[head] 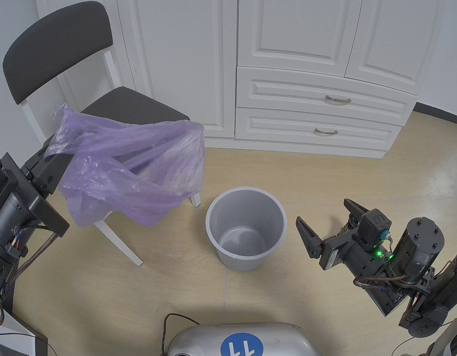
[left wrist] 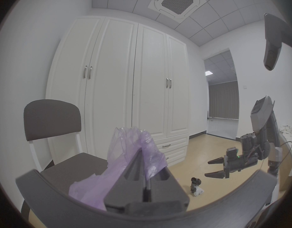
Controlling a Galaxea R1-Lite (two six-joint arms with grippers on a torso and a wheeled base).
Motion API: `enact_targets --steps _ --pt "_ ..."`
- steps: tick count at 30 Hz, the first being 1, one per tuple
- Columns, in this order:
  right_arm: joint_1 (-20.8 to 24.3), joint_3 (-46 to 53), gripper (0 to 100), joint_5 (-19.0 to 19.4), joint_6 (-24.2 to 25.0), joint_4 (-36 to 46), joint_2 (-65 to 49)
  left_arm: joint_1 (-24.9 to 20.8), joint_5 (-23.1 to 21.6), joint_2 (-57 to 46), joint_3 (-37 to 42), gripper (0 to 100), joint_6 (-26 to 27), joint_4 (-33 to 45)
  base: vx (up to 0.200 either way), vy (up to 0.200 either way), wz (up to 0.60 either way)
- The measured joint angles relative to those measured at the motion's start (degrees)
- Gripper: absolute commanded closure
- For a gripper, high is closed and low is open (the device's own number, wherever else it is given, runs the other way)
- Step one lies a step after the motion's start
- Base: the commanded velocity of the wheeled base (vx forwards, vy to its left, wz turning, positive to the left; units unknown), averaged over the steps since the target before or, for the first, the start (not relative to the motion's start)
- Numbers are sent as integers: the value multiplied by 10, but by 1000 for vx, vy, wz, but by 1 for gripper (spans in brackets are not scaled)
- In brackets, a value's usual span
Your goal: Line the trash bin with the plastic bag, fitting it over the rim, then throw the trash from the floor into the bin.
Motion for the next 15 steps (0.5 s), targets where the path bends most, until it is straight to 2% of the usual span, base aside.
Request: enact_targets --steps 7,15 --pt "2 4 0 6 4 30 -35 -31 -2 -16 11 100 2 0 0 0 0" --pt "8 -13 0 20 46 232 -99 -65 -6 -30 18 100 1 2 0 0 0"
